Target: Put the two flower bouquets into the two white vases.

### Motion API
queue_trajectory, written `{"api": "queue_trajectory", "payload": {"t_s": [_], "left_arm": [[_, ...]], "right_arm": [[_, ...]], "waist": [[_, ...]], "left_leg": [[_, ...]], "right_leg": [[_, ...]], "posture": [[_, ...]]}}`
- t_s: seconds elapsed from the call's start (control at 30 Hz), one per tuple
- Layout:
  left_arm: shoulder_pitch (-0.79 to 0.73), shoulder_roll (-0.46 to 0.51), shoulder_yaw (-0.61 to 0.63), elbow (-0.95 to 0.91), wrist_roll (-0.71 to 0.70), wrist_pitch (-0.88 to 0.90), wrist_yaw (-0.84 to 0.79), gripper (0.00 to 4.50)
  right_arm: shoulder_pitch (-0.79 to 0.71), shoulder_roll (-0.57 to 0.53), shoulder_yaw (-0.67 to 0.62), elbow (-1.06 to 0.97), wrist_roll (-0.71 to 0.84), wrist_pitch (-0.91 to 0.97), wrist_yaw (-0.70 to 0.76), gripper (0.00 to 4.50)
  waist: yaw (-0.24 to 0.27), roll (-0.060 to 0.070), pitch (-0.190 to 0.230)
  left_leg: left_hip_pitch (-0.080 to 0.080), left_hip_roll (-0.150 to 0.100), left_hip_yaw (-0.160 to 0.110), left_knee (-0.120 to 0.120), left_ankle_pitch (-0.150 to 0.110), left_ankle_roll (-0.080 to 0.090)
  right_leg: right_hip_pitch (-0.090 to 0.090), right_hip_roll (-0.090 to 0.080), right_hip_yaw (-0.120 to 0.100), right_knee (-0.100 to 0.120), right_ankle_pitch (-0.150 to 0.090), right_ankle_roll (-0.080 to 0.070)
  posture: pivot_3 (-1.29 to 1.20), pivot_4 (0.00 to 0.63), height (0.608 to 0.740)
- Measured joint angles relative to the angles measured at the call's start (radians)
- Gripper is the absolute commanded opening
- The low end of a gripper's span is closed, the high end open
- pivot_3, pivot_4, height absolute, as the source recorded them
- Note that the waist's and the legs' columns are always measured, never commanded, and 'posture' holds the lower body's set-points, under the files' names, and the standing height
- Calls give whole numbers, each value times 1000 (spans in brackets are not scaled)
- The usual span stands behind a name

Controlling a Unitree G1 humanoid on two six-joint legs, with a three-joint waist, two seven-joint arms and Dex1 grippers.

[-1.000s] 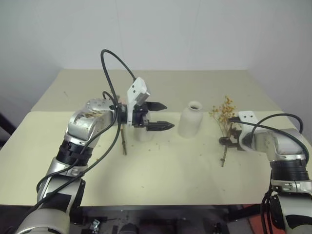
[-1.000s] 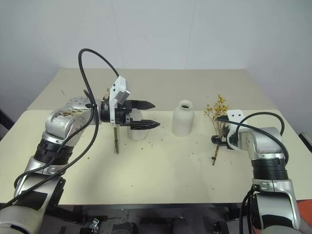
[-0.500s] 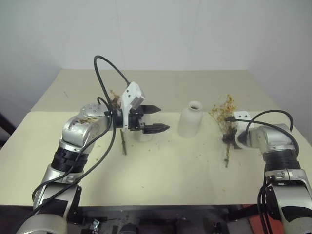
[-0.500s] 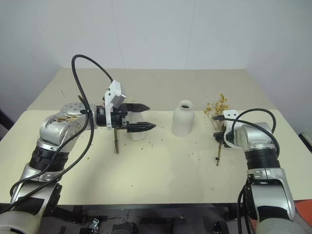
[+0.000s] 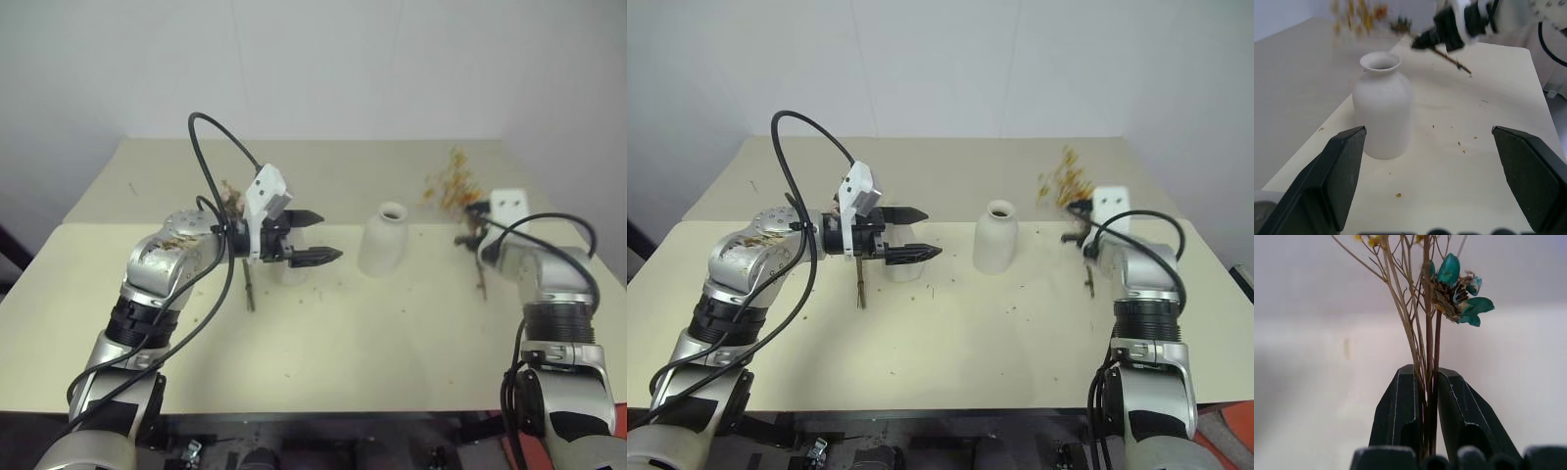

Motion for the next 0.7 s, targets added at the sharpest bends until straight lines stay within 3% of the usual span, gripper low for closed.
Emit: {"api": "queue_trajectory", "payload": {"t_s": [0.17, 0.3, 0.5, 0.7], "left_arm": [[0, -1, 18, -1, -13, 9, 8, 4500], [1, -1, 25, -3, -16, 9, 11, 4500], [32, -12, 44, -16, -22, -1, 11, 4500], [45, 6, 80, -44, -23, -1, 14, 4500]], "right_arm": [[0, 127, -136, -216, 62, -154, -63, 832], [2, 205, -144, -300, 101, -305, -54, 832], [81, 356, -118, -319, 251, -650, 171, 832], [75, 389, -55, -160, 271, -843, 301, 832]], "waist": [[-4, 1, 0], [-5, 1, 1], [-17, 2, 1], [-23, 3, 2]], "left_leg": [[1, 0, 0, 0, 0, 0], [2, 0, 0, 0, 0, 0], [3, 0, 0, 0, 0, 0], [4, 1, 0, 0, 0, 0]], "right_leg": [[0, 0, 0, 1, 0, 0], [0, 0, 0, 2, 0, 0], [2, 0, 0, 1, 0, 0], [2, 1, 0, 3, 1, -1]], "posture": [[0, 150, 740], [0, 150, 740], [0, 150, 740], [0, 150, 740]]}}
